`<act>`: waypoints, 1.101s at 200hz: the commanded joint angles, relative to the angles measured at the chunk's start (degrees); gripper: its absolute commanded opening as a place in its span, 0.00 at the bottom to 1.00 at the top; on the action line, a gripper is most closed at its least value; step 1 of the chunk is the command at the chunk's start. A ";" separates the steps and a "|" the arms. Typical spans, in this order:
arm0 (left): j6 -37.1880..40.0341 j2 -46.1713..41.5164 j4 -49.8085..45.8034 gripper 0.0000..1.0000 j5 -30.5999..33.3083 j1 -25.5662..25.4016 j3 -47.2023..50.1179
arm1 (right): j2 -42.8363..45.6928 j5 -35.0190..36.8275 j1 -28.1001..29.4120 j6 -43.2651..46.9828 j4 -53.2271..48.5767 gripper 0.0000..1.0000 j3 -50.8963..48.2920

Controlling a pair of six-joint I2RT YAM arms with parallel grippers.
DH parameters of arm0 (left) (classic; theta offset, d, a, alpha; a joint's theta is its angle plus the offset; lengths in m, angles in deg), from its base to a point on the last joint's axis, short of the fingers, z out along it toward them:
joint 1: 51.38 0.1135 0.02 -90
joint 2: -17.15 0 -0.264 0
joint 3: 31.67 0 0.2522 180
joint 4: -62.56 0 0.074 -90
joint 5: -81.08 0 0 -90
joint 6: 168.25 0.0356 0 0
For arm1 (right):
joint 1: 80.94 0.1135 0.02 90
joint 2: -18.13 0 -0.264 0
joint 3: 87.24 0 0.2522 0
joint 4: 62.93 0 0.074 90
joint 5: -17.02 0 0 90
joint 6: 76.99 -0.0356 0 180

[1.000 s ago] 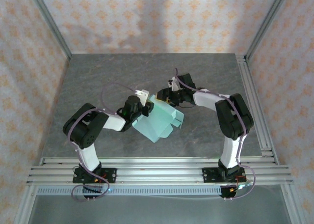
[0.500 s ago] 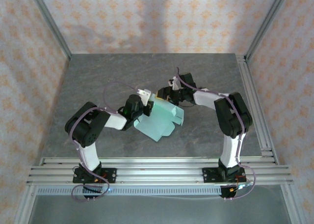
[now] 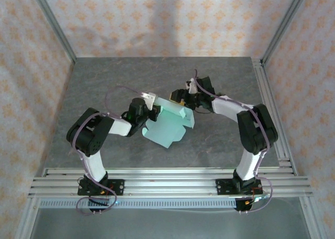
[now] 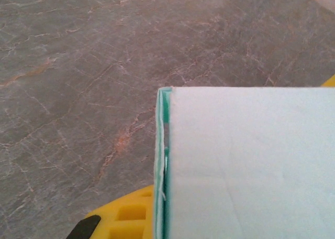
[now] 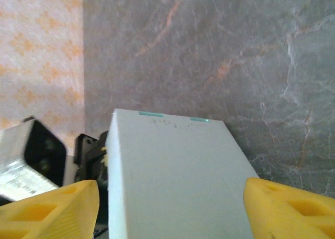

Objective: Fold the paper box

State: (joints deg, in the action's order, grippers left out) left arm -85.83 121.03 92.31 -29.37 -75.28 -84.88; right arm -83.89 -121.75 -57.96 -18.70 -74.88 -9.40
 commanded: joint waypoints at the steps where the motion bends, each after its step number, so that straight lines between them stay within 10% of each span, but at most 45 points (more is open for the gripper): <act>1: -2.59 -2.09 0.83 0.00 -7.39 0.94 -1.94 | 1.83 2.55 -0.38 0.12 -1.63 0.71 1.64; 68: -4.64 -3.34 1.25 0.00 -16.64 1.80 -3.90 | -1.88 -1.45 -0.39 -5.51 0.73 0.52 3.52; 220: -10.36 -0.44 -1.88 0.00 -6.66 1.75 -9.37 | -4.44 -10.69 5.41 -21.41 25.61 0.33 -4.58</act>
State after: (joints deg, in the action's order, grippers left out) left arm -94.18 119.67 90.84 -40.96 -73.75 -90.14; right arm -87.80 -126.84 -56.80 -39.66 -52.17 -13.12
